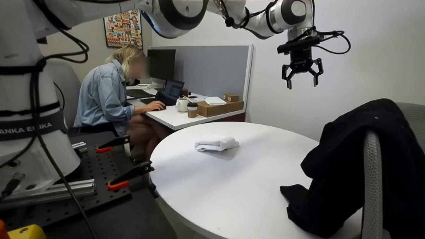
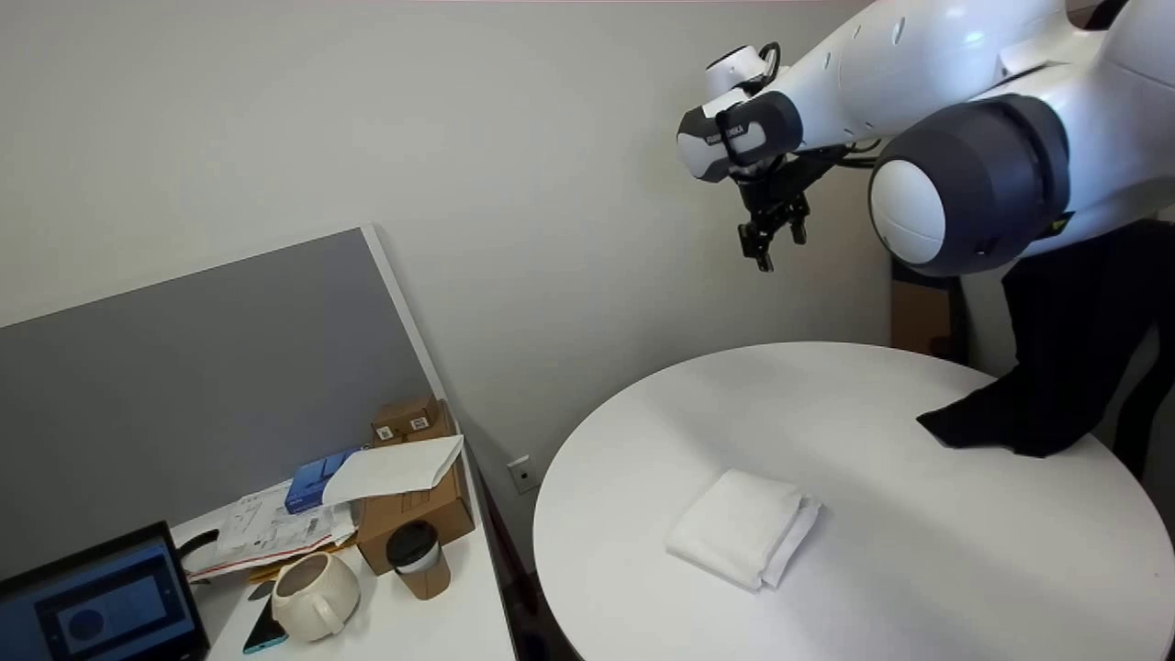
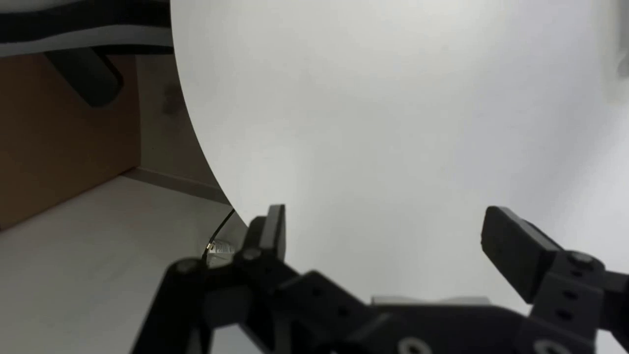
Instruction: Move the black shirt from the table to the back of the chair
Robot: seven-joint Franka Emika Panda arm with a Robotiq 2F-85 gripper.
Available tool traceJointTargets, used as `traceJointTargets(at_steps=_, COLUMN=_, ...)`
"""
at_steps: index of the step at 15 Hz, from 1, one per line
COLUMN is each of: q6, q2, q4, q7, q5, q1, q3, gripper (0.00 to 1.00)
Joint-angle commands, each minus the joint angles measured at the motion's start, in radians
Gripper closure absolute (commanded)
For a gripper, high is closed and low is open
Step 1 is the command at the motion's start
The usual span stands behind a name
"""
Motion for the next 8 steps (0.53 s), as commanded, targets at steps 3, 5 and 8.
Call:
traceJointTargets(at_steps=3, q6=-0.012, q2=0.011, q4=0.024, q7=0.000, q5=0.000, q1=0.001, q3=-0.001, gripper=0.00)
traceJointTargets(at_steps=5, q6=-0.012, q2=0.011, q4=0.024, q7=0.000, q5=0.000, q1=0.001, q3=-0.001, gripper=0.00)
traceJointTargets(at_steps=8, q6=-0.012, q2=0.011, q4=0.023, q7=0.000, q5=0.000, q1=0.001, q3=-0.002, gripper=0.00)
